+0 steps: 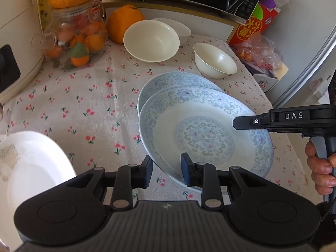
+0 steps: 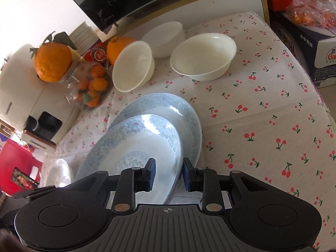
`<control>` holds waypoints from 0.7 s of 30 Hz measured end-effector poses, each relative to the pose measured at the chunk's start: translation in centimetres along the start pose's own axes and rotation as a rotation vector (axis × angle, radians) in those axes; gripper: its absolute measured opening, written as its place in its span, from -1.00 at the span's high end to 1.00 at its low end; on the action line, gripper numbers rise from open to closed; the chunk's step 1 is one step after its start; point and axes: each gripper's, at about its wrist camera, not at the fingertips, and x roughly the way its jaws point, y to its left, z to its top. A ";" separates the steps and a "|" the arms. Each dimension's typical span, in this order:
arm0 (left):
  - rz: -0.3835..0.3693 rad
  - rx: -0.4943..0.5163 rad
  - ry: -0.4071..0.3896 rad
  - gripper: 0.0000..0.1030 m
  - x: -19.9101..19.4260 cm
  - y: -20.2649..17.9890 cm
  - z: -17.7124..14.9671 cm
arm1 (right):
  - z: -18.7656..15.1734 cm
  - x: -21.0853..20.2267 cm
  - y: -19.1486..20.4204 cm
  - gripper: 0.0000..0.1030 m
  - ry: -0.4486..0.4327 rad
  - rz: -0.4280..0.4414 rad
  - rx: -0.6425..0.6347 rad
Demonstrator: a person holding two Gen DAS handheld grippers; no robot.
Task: Organize plates and bowls
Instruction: 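Carry the blue plate onto the other blue plate and open the left gripper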
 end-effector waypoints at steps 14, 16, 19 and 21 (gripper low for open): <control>0.134 0.077 -0.047 0.49 1.0 -1.1 0.6 | -0.8 0.6 2.7 0.47 -0.038 -0.140 -0.205; 0.147 0.088 -0.053 0.49 1.2 -1.2 0.6 | -0.9 0.6 2.8 0.47 -0.043 -0.154 -0.217; 0.161 0.107 -0.063 0.49 1.4 -1.4 0.7 | -0.9 0.6 2.8 0.47 -0.047 -0.162 -0.220; 0.171 0.115 -0.070 0.49 1.5 -1.5 0.8 | -0.8 0.6 2.8 0.47 -0.051 -0.167 -0.221</control>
